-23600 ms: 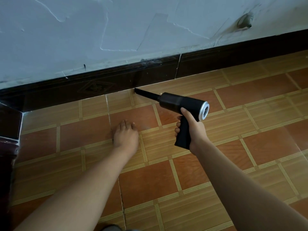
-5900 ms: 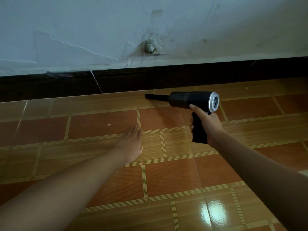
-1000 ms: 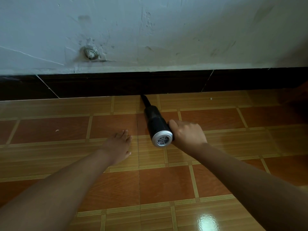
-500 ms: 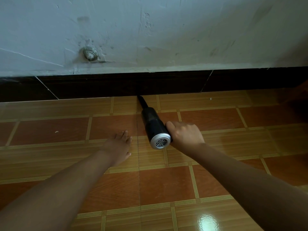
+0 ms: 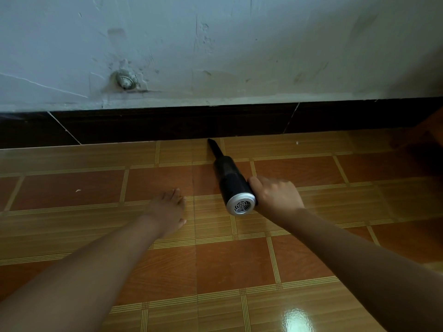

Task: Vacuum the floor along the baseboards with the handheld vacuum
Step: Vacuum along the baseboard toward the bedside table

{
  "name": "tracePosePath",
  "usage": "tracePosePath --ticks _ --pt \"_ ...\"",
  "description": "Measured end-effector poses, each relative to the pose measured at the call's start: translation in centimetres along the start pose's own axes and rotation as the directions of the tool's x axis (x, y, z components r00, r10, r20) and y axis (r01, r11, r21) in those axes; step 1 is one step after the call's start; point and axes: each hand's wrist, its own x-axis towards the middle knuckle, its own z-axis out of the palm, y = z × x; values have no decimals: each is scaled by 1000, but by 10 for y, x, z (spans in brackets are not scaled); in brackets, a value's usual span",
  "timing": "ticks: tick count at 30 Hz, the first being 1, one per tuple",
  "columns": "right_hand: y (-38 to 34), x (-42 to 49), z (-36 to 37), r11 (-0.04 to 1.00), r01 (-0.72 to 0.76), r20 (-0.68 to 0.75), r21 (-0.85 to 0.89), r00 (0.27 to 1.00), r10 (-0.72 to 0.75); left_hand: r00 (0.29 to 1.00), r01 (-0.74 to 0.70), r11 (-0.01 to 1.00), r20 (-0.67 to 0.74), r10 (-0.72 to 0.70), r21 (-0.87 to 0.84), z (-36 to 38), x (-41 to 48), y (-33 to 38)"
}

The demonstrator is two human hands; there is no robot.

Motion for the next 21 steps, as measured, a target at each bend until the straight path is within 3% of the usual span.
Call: tracePosePath --ticks 21 --pt "-21 19 4 998 58 -2 -5 998 -58 1000 -3 999 30 5 -50 -6 -6 0"
